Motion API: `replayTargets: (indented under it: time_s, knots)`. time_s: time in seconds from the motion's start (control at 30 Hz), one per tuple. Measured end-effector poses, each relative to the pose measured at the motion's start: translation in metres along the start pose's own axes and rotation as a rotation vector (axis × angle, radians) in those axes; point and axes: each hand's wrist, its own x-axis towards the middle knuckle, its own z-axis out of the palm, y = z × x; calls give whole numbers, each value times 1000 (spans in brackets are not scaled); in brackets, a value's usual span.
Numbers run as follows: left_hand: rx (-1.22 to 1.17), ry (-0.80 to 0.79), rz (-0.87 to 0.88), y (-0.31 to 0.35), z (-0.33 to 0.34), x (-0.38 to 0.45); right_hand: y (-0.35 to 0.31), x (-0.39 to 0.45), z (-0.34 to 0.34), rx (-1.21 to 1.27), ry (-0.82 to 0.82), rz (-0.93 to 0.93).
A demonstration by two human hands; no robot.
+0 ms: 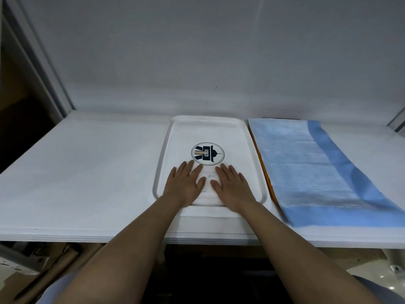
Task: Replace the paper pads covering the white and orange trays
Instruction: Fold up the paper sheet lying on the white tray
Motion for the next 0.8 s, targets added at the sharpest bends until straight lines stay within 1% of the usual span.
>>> replayTargets:
  time_s: [0.1, 0.17, 0.23, 0.3, 0.37, 0.43, 0.5, 0.57, 0.7, 0.8]
  knots:
    - [30, 5, -150, 6, 3, -1, 0, 2, 2, -2, -36, 10]
    - [47, 30, -177, 11, 3, -4, 2, 0, 3, 1, -20, 6]
    - [75, 104, -77, 13, 0, -9, 3, -4, 0, -23, 38, -36]
    - [141, 172, 98, 13, -4, -17, 3, -9, -5, -87, 106, -112]
    - [159, 165, 216, 10, -7, -25, 3, -15, -11, -121, 112, -191]
    - [142, 89, 236, 7, -10, -32, 6, -21, -18, -90, 30, -230]
    - [151, 1, 230, 5, -15, -35, 9, -26, -26, -58, -66, -231]
    - [159, -39, 210, 5, -18, -34, 10, -27, -31, -114, -110, -234]
    - [218, -39, 198, 11, -21, -28, 5, -23, -32, -284, -116, -268]
    - [324, 4, 208, 17, -24, -23, 1, -21, -29, -368, -54, -284]
